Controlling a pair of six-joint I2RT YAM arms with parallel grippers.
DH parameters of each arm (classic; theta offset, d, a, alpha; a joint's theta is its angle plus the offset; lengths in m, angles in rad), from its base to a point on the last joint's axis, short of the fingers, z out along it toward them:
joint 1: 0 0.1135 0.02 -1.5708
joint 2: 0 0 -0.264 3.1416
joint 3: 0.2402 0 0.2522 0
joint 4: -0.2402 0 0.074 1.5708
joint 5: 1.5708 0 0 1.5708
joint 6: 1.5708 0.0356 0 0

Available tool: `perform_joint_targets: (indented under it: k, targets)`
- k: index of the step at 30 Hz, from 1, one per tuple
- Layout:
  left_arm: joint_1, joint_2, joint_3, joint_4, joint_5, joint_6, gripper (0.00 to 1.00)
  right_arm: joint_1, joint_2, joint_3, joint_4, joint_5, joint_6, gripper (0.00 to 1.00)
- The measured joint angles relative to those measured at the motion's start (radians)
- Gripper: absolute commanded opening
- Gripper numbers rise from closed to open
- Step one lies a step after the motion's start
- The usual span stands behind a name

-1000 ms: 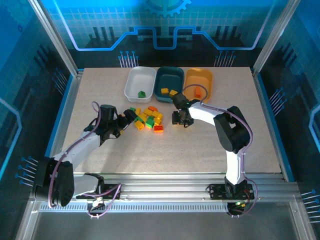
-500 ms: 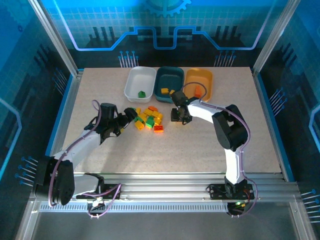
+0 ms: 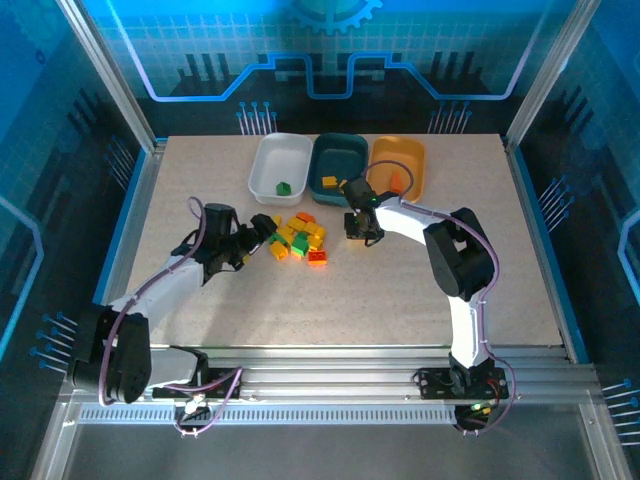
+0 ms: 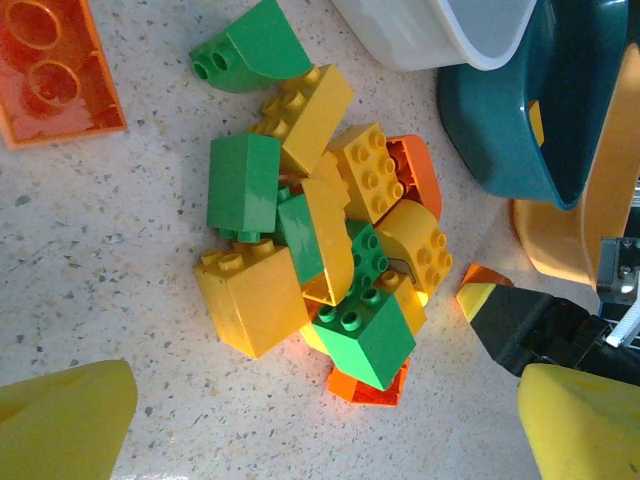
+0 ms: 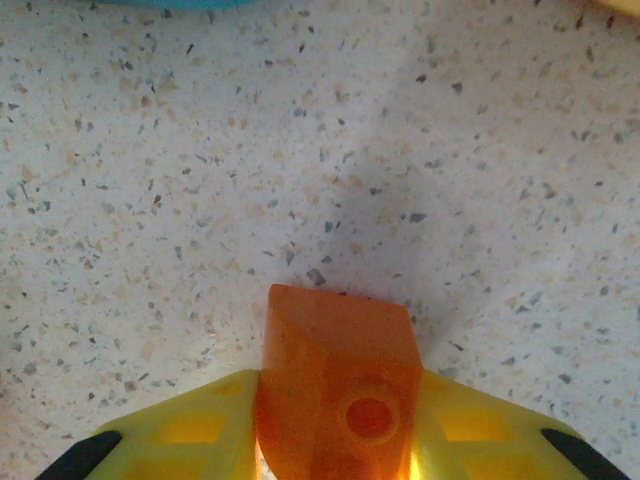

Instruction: Sort the legos into containers by color

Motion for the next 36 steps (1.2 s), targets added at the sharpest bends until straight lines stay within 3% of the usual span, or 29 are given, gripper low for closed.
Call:
perform_joint_targets:
  k: [9, 15, 23, 28, 29, 31, 36]
  targets:
    - [-0.014, 0.008, 0.021, 0.0, -0.006, 0.004, 0.99, -0.009, -0.094, 0.0, 0.006, 0.033, -0.053, 0.33]
    - [-0.018, 0.031, 0.057, -0.009, -0.007, 0.01, 0.99, -0.105, -0.168, 0.035, 0.008, 0.034, -0.097, 0.33]
    - [-0.021, 0.1, 0.129, -0.027, 0.002, 0.051, 0.99, -0.28, -0.029, 0.229, -0.01, 0.023, -0.173, 0.35]
    - [-0.021, 0.132, 0.164, -0.05, 0.013, 0.076, 0.99, -0.304, 0.089, 0.341, -0.058, 0.014, -0.208, 0.41]
    - [-0.021, 0.138, 0.171, -0.054, 0.014, 0.079, 0.99, -0.305, 0.109, 0.361, -0.07, 0.011, -0.212, 0.45]
    - [-0.021, 0.151, 0.186, -0.06, 0.019, 0.084, 0.99, -0.306, 0.132, 0.387, -0.087, 0.004, -0.222, 0.54]
    - [-0.021, 0.168, 0.217, -0.082, 0.02, 0.1, 0.99, -0.307, 0.132, 0.408, -0.109, 0.004, -0.237, 0.59]
